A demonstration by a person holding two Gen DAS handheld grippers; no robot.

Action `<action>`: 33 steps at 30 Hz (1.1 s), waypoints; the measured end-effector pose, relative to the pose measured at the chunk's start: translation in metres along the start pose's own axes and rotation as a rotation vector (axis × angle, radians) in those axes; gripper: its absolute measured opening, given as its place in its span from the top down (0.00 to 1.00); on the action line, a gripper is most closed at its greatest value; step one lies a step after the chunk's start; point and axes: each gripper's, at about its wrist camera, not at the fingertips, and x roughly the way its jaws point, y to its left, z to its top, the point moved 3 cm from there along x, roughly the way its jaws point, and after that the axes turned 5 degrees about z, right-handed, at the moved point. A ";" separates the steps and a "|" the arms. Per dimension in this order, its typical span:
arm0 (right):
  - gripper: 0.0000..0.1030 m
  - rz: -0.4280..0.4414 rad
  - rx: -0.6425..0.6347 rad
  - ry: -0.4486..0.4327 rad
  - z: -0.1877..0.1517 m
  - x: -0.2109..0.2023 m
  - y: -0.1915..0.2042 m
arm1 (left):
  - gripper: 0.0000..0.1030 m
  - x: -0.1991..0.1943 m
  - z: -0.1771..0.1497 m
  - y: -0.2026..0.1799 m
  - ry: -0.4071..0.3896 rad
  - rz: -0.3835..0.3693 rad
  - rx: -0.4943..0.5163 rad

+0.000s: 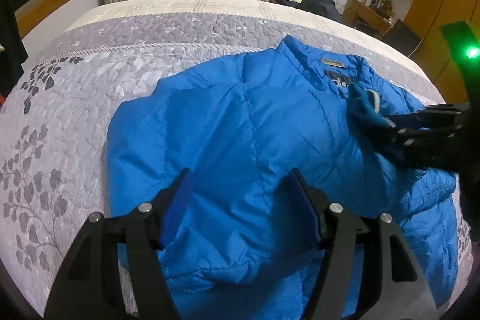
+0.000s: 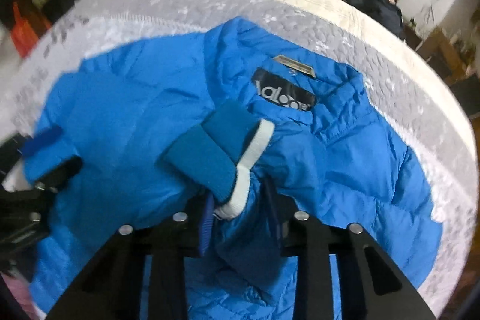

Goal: Fold small clothes

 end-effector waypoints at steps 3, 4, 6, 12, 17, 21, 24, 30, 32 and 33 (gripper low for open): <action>0.75 0.101 0.075 -0.049 -0.006 -0.022 -0.018 | 0.37 0.000 0.000 0.000 0.000 -0.001 0.000; 0.76 0.142 0.113 -0.066 -0.011 -0.031 -0.027 | 0.36 0.001 0.000 0.000 -0.001 -0.001 0.000; 0.76 0.211 0.180 -0.090 -0.019 -0.045 -0.045 | 0.36 0.001 -0.001 0.000 -0.001 0.000 0.002; 0.76 0.323 0.342 -0.096 -0.057 -0.064 -0.102 | 0.35 0.002 0.000 0.000 0.000 0.002 0.005; 0.65 0.354 0.412 -0.090 -0.082 -0.061 -0.141 | 0.35 0.003 0.000 -0.001 0.001 0.006 0.016; 0.45 0.416 0.484 -0.126 -0.093 -0.062 -0.169 | 0.35 -0.005 0.005 0.000 0.003 -0.017 -0.002; 0.39 0.456 0.526 -0.135 -0.091 -0.054 -0.181 | 0.35 -0.022 0.011 -0.009 -0.026 -0.065 -0.008; 0.45 0.459 0.573 -0.126 -0.083 -0.028 -0.191 | 0.35 -0.033 0.011 -0.049 -0.046 -0.106 0.072; 0.67 0.455 0.566 -0.132 -0.080 -0.026 -0.191 | 0.35 -0.033 0.010 -0.057 -0.052 -0.101 0.084; 0.72 0.455 0.560 -0.134 -0.079 -0.025 -0.190 | 0.35 -0.034 0.009 -0.061 -0.061 -0.092 0.092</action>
